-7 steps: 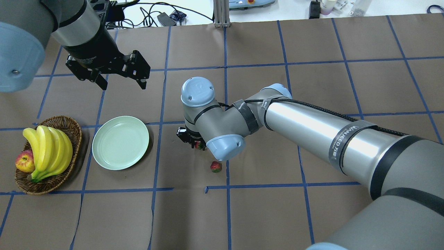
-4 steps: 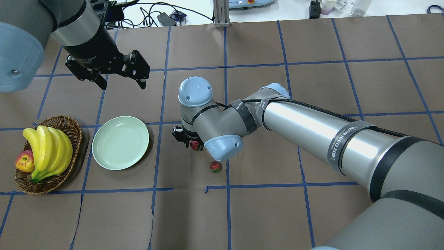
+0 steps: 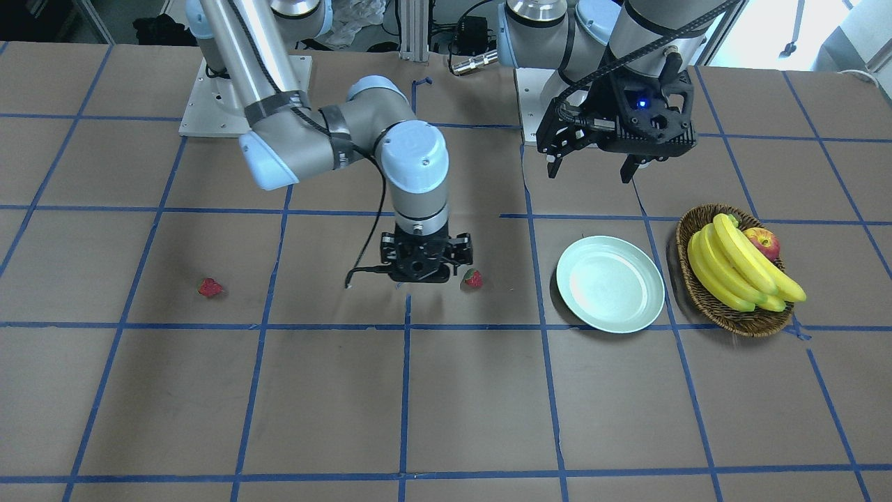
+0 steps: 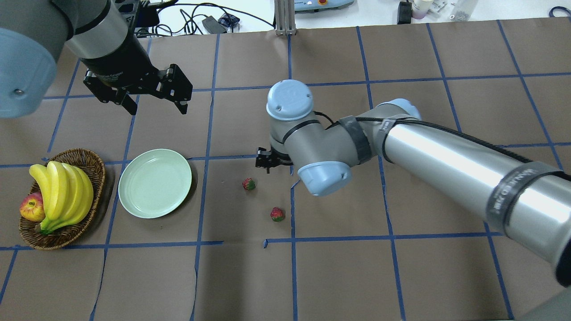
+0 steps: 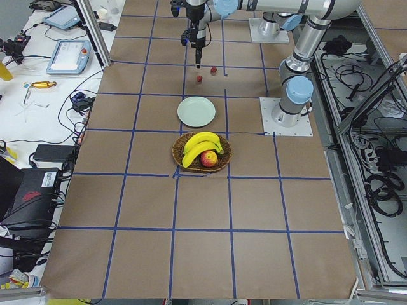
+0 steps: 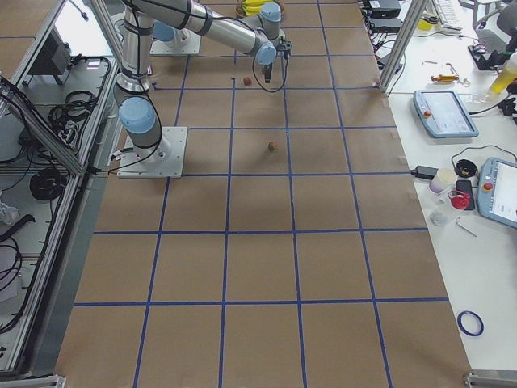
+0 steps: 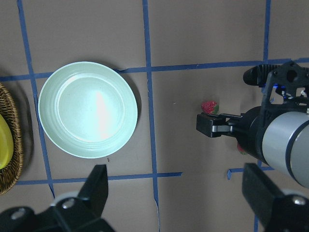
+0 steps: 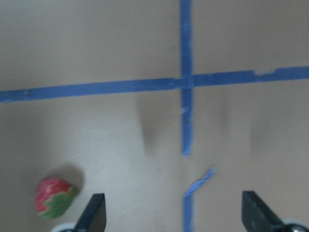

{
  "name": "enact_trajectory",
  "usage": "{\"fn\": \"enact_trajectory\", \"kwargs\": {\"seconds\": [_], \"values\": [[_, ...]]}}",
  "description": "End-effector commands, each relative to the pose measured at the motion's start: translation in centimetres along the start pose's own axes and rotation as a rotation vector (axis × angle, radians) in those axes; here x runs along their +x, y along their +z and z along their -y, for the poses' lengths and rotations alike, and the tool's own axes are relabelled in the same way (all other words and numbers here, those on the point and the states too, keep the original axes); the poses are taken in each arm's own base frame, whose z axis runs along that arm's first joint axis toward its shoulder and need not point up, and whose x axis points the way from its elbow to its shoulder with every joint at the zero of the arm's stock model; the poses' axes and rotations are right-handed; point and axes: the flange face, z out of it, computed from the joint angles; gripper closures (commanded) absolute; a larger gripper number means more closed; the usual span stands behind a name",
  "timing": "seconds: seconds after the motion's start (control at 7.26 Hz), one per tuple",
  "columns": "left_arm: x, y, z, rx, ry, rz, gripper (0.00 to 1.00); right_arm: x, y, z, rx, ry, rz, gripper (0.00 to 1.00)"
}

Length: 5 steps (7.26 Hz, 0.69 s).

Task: Collect all strawberries into plate
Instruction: 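Move the right gripper back and grasp the last strawberry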

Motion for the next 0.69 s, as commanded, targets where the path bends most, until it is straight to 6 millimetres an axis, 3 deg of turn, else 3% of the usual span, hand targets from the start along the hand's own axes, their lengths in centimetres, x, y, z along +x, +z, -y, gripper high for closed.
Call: {"fn": "enact_trajectory", "kwargs": {"seconds": [0.0,0.41,0.55], "values": [[0.0,0.0,0.0,0.000,0.000,0.003,0.00,13.9,-1.0,2.2,-0.018,-0.091,-0.045,0.00],[0.0,0.1,-0.1,-0.003,0.002,0.003,0.00,29.2,1.1,3.1,-0.100,-0.241,-0.115,0.00],[0.0,0.2,0.0,-0.005,0.002,0.003,0.00,31.8,1.7,2.7,-0.120,-0.240,-0.104,0.00]]}}
